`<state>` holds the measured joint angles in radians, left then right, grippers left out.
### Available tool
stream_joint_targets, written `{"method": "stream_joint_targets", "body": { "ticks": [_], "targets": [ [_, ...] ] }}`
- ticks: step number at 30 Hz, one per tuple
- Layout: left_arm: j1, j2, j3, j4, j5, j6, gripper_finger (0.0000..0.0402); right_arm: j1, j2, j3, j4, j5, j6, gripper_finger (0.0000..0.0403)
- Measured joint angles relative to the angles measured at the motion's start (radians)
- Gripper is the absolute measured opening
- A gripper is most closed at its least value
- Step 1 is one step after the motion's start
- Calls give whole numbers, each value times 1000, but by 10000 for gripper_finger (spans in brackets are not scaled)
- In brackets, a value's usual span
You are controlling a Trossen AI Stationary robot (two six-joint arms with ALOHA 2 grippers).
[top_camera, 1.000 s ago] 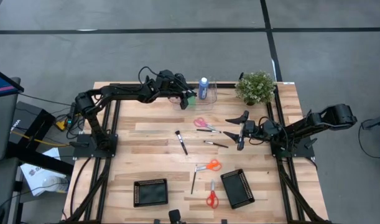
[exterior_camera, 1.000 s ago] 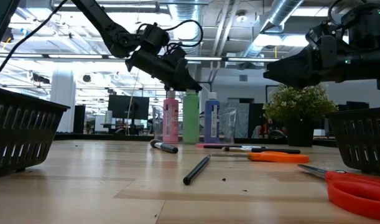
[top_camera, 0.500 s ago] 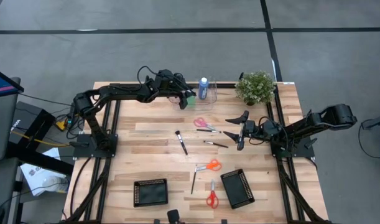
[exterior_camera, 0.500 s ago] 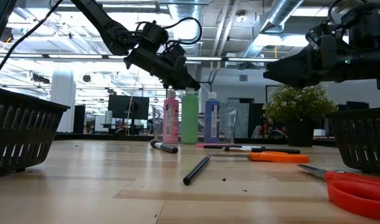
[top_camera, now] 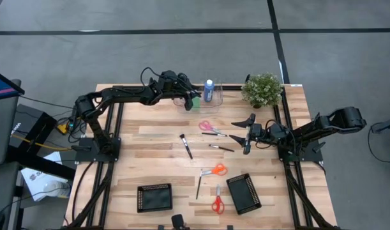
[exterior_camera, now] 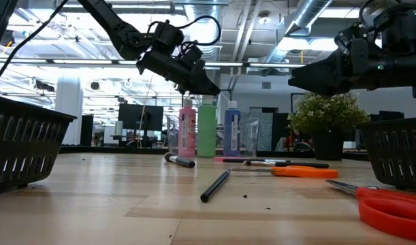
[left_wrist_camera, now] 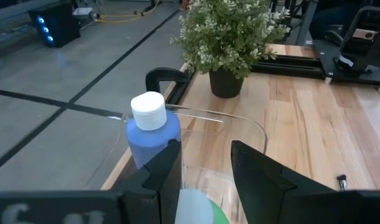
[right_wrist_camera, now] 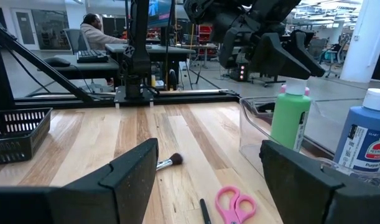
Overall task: Pick & Place Paint Supplies
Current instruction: Put the black paint brush into the right black bin
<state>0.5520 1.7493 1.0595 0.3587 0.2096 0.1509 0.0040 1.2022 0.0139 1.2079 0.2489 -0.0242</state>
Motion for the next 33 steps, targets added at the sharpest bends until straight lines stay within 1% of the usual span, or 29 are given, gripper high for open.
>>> {"method": "stream_joint_targets", "body": {
  "ticks": [7, 9, 11, 13, 15, 19, 21, 23, 25, 30, 33],
  "targets": [
    [-1, 0, 0, 57, 1, 32, 131, 0, 0, 0, 0, 0, -2, 270],
    [-2, -11, -2, 86, 25, 33, 131, 0, 0, 0, 0, 0, -2, 270],
    [-2, -35, -21, 150, 73, 32, 131, 0, 0, 0, 0, 0, -2, 270],
    [-2, -78, -74, 227, 133, 34, 131, 4, 0, 0, 0, 0, -2, 270],
    [-9, -138, -156, 320, 158, 27, 131, 10, 0, 0, 0, 0, -1, 270],
    [-33, -287, -339, 503, 164, -56, 131, 18, 4, 0, -6, -5, 23, 270],
    [-57, -360, -433, 550, 161, -90, 131, 18, 18, 13, -28, -13, 24, 270],
    [-88, -433, -518, 577, 153, -121, 131, 18, 32, 53, -86, -24, 24, 270],
    [-126, -507, -591, 595, 131, -132, 131, 19, 57, 120, -185, -42, 24, 270],
    [-239, -668, -756, 593, -9, -133, 131, 23, 130, 318, -527, -52, 24, 270],
    [-301, -744, -834, 603, -77, -138, 131, 21, 171, 426, -747, -95, 24, 270]
  ]
}}
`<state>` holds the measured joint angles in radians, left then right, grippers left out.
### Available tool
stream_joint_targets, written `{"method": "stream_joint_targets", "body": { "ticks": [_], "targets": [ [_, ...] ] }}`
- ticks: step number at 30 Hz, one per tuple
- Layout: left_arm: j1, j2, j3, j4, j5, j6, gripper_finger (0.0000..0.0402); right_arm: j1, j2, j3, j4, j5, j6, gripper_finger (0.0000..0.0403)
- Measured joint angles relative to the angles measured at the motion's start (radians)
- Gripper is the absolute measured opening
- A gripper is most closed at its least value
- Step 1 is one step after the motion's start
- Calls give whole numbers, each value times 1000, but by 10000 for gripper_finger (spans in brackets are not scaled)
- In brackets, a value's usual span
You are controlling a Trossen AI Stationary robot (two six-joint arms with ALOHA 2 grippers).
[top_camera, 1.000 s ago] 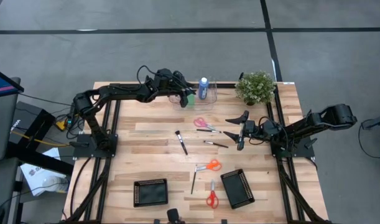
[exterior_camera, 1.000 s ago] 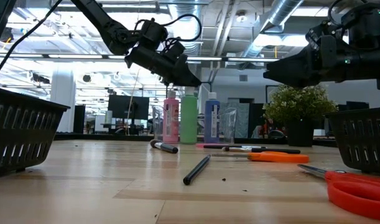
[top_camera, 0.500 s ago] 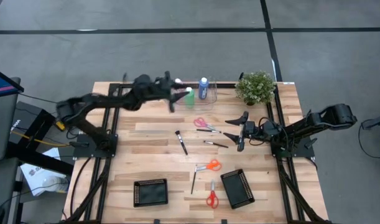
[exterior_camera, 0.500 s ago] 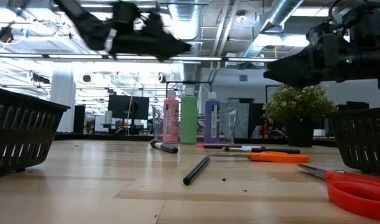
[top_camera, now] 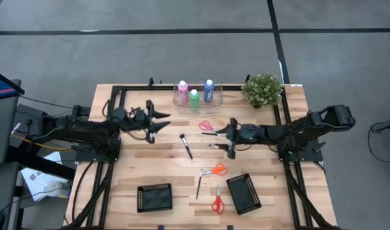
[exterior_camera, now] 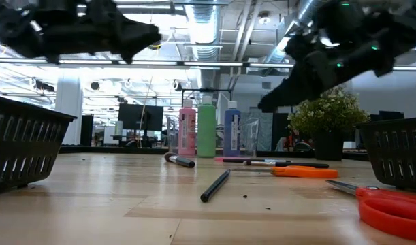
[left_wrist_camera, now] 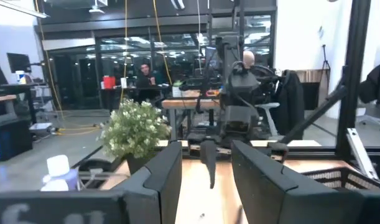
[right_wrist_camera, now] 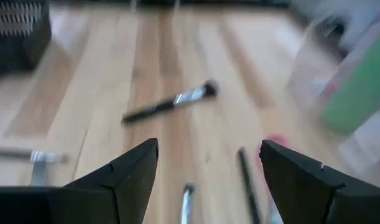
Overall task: Pick & Place Paint Supplies
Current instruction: Put the black paint brush into the right black bin
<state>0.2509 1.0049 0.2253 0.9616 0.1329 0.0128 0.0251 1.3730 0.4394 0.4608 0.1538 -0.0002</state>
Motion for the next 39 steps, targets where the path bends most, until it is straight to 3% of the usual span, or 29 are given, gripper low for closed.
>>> {"method": "stream_joint_targets", "body": {
  "ticks": [10, 17, 24, 31, 39],
  "targets": [
    [-109, -26, -132, 34, -106, -21, 131, 2, 114, 320, -670, -147, 27, 270],
    [-110, -25, -138, 35, -108, -21, 131, 2, 267, 427, -793, -180, 55, 270],
    [-110, -25, -138, 29, -108, -21, 131, 1, 375, 484, -825, -114, 64, 255],
    [-110, -25, -138, 16, -107, -21, 131, 5, 429, 513, -877, -106, 83, 180],
    [-110, -25, -138, 12, -107, -21, 131, 29, 439, 512, -887, -109, 73, 40]
  ]
}}
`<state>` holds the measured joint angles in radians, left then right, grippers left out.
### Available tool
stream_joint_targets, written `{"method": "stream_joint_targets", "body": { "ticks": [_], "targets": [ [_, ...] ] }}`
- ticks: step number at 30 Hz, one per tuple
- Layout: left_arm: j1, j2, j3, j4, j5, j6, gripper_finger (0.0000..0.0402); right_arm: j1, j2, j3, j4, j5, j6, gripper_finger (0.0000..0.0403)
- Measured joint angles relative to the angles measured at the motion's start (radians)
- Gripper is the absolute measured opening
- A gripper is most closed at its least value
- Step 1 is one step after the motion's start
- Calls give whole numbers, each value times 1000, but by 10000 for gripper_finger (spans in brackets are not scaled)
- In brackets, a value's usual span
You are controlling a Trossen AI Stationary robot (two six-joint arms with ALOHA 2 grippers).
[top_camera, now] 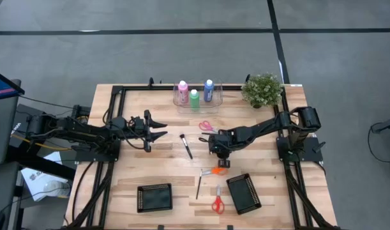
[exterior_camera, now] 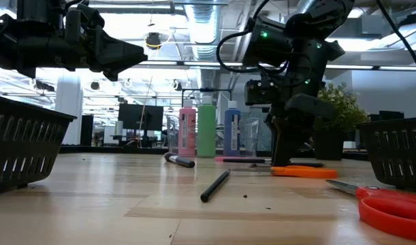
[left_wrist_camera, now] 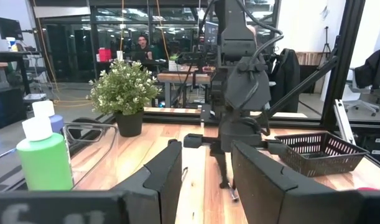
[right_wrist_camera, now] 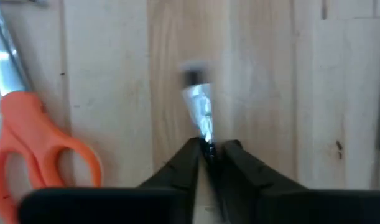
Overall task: Pick & Place Paint Supplies
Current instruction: Put the black paint brush into the right black bin
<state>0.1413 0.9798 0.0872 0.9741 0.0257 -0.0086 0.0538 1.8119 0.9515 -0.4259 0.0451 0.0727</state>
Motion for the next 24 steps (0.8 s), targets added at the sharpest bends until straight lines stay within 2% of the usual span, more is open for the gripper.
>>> {"method": "stream_joint_targets", "body": {
  "ticks": [3, 11, 24],
  "targets": [
    [0, 0, 0, 0, 0, 0, 131, 14, 0, -1, -1, 9, -26, 10],
    [0, 0, 0, 0, 0, 0, 131, 57, -7, -1, -11, 101, -30, 1],
    [0, 0, 0, -6, 0, 0, 131, 115, -87, 46, -15, 167, -47, 1]
  ]
}}
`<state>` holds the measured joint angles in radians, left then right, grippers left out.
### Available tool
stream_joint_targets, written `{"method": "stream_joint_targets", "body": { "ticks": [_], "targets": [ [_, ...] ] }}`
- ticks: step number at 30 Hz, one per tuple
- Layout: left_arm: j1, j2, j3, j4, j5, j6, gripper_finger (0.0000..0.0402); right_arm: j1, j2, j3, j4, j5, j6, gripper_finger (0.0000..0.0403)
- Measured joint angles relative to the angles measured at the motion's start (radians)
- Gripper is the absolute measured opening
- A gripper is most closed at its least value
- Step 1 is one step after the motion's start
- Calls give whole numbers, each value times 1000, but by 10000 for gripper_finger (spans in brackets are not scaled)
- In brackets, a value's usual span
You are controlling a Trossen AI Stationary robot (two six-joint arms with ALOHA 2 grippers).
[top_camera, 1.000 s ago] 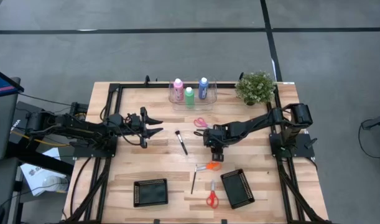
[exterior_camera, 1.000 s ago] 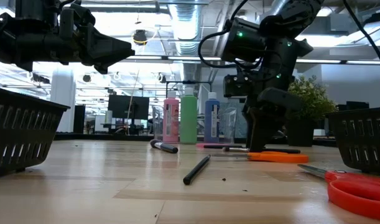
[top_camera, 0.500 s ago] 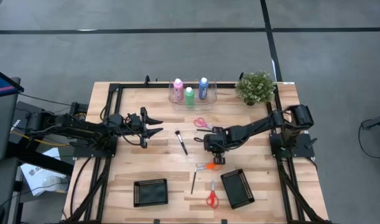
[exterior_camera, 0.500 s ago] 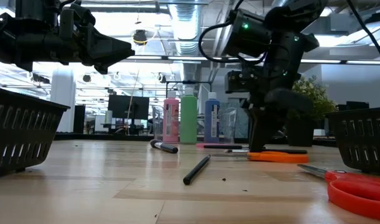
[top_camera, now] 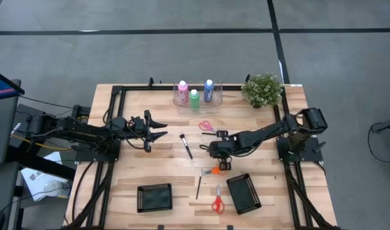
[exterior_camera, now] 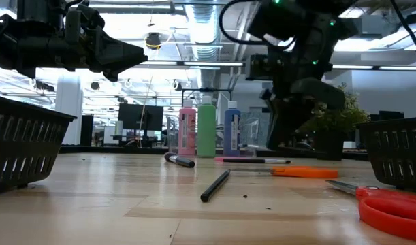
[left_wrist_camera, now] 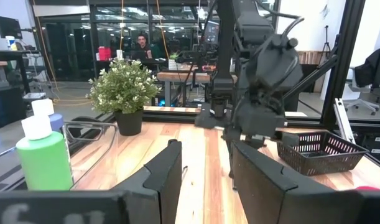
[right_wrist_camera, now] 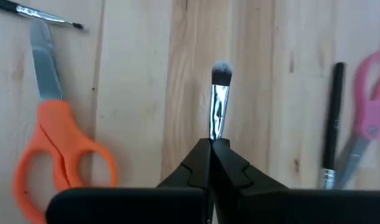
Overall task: Pick & Place Paint Supplies
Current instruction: Put the black paint brush into the right black bin
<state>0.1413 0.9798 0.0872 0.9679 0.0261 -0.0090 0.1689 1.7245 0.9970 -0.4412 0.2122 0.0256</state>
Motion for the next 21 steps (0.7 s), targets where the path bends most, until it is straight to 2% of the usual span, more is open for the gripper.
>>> {"method": "stream_joint_targets", "body": {
  "ticks": [10, 16, 21],
  "targets": [
    [0, 0, 0, -2, 0, 0, 131, 74, -132, 2, -22, -2, 65, 0],
    [0, 0, 0, -2, 0, 0, 131, 150, -236, 3, -138, -13, 206, 0],
    [0, 0, 0, -2, 0, 0, 131, 241, -299, 4, -170, -67, 351, 0]
  ]
}}
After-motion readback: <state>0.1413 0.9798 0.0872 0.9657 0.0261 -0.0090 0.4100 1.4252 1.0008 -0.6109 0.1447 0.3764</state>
